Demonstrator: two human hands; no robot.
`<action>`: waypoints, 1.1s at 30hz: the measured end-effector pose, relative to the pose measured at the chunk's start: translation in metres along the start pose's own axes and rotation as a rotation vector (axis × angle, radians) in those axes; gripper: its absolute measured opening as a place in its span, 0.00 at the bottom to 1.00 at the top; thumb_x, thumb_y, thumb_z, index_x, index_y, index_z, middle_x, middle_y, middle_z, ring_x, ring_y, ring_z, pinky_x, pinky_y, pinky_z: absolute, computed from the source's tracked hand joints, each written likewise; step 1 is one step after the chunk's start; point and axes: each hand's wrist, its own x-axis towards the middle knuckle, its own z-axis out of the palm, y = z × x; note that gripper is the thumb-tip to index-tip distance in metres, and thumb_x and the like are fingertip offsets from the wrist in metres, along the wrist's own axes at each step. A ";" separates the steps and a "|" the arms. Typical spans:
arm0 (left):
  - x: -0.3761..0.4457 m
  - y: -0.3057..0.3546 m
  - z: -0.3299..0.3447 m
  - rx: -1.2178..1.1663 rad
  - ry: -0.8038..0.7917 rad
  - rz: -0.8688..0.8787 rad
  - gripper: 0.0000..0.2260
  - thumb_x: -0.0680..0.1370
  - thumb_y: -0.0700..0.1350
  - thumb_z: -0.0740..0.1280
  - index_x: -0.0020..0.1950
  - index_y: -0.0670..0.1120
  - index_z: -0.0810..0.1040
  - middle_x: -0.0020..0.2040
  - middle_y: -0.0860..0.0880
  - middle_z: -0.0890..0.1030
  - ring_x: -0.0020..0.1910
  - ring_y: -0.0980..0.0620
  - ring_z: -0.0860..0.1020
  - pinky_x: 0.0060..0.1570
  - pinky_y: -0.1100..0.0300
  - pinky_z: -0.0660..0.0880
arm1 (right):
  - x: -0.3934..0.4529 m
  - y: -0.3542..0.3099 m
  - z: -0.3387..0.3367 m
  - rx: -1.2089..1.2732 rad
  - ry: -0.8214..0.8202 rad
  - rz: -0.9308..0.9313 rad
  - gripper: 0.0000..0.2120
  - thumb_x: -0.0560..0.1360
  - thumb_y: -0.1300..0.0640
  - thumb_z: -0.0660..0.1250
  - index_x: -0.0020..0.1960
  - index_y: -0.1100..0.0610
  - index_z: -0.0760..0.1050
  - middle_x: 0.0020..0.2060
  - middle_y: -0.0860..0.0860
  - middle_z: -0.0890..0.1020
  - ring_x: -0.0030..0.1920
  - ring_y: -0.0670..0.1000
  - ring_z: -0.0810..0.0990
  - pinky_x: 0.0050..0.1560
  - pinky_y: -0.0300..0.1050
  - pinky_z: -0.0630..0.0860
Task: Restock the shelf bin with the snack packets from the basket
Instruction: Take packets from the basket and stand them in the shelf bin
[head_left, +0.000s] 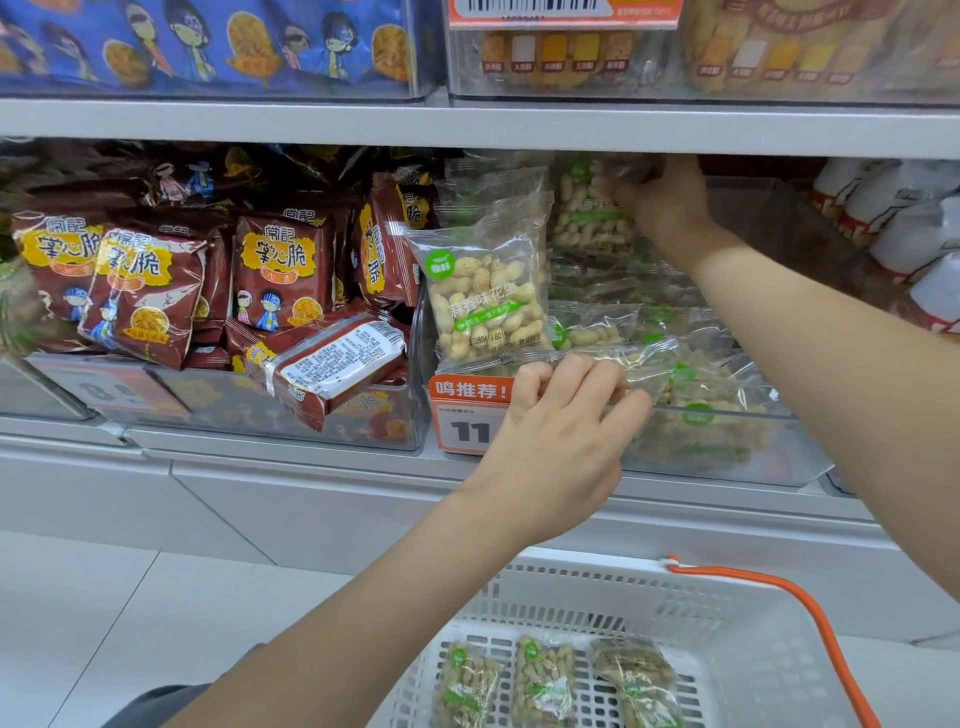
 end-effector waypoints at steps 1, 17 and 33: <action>0.000 0.000 0.000 0.003 0.000 0.000 0.12 0.65 0.43 0.69 0.48 0.48 0.76 0.49 0.49 0.76 0.51 0.47 0.69 0.47 0.54 0.59 | 0.002 0.002 0.000 0.001 0.002 -0.006 0.18 0.66 0.53 0.78 0.50 0.53 0.73 0.46 0.49 0.80 0.55 0.50 0.80 0.62 0.46 0.75; -0.001 0.000 0.002 0.026 -0.014 0.000 0.13 0.65 0.43 0.69 0.48 0.48 0.76 0.50 0.49 0.76 0.51 0.47 0.68 0.47 0.53 0.59 | -0.007 0.005 0.000 -0.137 0.020 -0.128 0.21 0.70 0.53 0.75 0.59 0.58 0.72 0.47 0.44 0.75 0.48 0.41 0.74 0.51 0.30 0.72; -0.036 0.008 -0.010 -0.141 -0.136 0.060 0.11 0.71 0.44 0.64 0.52 0.45 0.72 0.51 0.46 0.74 0.50 0.46 0.66 0.45 0.54 0.62 | -0.157 -0.015 -0.092 -0.167 -0.151 -0.212 0.31 0.65 0.49 0.78 0.62 0.53 0.68 0.48 0.52 0.76 0.48 0.52 0.77 0.52 0.45 0.78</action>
